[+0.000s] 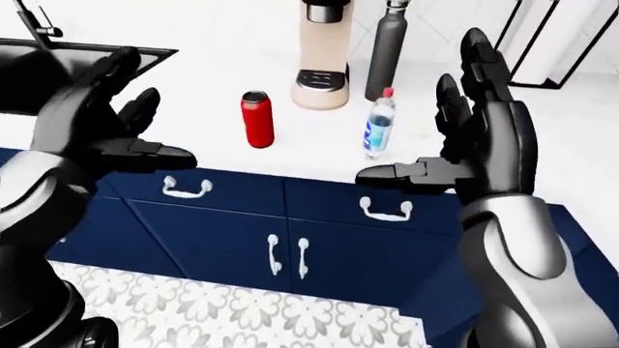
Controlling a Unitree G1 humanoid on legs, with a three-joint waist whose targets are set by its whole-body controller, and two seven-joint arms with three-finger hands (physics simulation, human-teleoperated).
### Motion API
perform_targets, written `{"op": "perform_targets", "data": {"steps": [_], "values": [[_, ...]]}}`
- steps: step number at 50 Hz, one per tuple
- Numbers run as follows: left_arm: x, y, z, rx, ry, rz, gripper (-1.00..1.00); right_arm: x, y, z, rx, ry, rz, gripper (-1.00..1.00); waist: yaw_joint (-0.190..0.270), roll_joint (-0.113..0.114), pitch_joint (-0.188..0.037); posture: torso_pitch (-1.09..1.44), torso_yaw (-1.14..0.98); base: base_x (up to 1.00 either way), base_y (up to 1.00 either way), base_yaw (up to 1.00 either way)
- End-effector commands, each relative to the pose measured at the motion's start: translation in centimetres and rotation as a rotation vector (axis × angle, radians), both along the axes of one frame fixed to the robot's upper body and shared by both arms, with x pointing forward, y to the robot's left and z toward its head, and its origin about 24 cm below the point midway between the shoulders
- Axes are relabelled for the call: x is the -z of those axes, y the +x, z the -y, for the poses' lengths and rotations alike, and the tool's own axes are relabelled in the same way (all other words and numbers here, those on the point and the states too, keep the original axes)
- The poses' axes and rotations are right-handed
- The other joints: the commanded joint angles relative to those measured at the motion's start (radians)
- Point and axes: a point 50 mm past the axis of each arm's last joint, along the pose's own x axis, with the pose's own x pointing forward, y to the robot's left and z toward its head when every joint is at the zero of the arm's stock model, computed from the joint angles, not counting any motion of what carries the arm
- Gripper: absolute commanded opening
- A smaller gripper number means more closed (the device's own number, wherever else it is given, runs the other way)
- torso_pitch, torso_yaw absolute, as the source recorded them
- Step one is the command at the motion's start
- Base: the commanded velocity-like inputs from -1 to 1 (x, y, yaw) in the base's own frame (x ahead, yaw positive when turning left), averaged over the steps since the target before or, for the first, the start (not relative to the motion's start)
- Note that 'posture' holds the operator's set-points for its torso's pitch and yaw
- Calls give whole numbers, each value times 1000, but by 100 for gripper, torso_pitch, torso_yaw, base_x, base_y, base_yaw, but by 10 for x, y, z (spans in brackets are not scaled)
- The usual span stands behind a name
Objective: Move the drinks to the dining counter.
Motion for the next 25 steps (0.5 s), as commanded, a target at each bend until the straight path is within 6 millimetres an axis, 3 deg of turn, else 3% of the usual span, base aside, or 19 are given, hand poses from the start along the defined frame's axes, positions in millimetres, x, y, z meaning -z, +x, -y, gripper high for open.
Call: {"op": "perform_targets", "data": {"steps": [1, 2, 3, 5, 6, 8, 12, 21, 22, 24, 25], "values": [[-19, -9, -3, -17, 2, 111, 100, -11, -5, -4, -6, -20, 80, 100, 3, 5, -8, 0, 0, 0, 0, 0], [-19, -11, -4, -20, 5, 112, 100, -11, -6, -4, -5, -26, 81, 100, 3, -3, 17, 0, 0, 0, 0, 0], [-19, -12, -5, -24, 9, 113, 100, -12, -6, -4, -4, -24, 84, 100, 3, 3, 20, 0, 0, 0, 0, 0], [-18, -13, -7, -27, 12, 112, 100, -13, -9, -3, -2, -23, 89, 100, 1, 37, 0, 0, 0, 0, 0, 0], [-18, -13, -7, -28, 12, 113, 100, -13, -9, -2, -1, -23, 90, 100, 1, 67, -17, 0, 0, 0, 0, 0], [-18, -15, -7, -29, 14, 113, 100, -14, -12, -2, 2, -21, 94, 100, 14, 36, -7, 0, 0, 0, 0, 0], [-16, -19, -6, -23, 23, 113, 100, -16, -19, 4, 16, -16, 107, 100, 32, -1, -16, 0, 0, 0, 0, 0], [-15, -18, -3, -18, 27, 113, 100, -23, -33, 23, 67, -6, 144, 100, 40, 1, -18, 0, 0, 0, 0, 0], [-16, -18, -3, -17, 27, 113, 100, -23, -34, 23, 65, -4, 144, 100, 41, 5, -35, 0, 0, 0, -21, 0], [-16, -19, -3, -18, 27, 114, 100, -24, -36, 24, 59, -2, 145, 100, 36, 54, -7, 0, 0, 0, -58, 0], [-16, -19, -3, -18, 27, 114, 100, -24, -37, 24, 56, -2, 145, 100, 2, 86, -7, 0, 0, 0, 0, -100]]}}
